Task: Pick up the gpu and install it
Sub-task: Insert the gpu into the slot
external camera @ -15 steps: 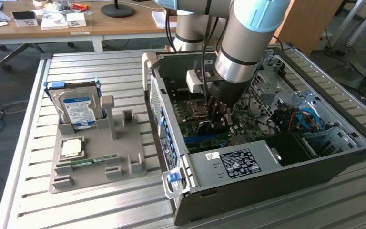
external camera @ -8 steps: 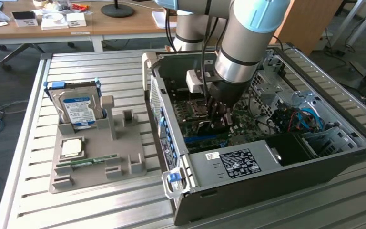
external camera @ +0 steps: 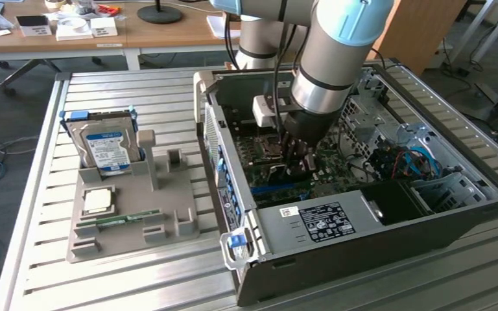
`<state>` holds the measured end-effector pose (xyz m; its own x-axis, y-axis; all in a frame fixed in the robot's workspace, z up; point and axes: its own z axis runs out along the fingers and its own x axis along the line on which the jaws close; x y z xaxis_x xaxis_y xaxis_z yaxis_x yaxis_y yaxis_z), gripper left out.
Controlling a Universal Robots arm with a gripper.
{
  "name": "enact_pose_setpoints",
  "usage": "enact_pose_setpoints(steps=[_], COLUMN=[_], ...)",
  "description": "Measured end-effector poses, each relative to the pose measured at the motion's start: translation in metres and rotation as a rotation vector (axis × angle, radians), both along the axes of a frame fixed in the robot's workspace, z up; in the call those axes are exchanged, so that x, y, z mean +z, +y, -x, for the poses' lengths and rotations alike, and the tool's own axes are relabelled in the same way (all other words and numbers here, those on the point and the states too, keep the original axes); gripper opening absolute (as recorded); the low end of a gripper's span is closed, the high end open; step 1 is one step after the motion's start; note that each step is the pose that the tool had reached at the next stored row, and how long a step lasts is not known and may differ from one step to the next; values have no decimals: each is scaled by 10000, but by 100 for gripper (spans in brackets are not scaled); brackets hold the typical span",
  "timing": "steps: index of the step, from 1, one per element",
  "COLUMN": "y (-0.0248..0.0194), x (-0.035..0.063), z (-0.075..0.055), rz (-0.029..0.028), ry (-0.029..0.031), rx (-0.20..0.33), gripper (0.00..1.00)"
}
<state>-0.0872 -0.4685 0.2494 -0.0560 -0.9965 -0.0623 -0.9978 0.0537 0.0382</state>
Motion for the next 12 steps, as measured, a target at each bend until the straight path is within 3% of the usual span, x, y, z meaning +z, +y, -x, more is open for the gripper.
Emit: enact_pose_setpoints(steps=[12], y=[0], x=[-22], z=[13], rz=[-1], ry=[-1], rx=[-1], gripper=[27])
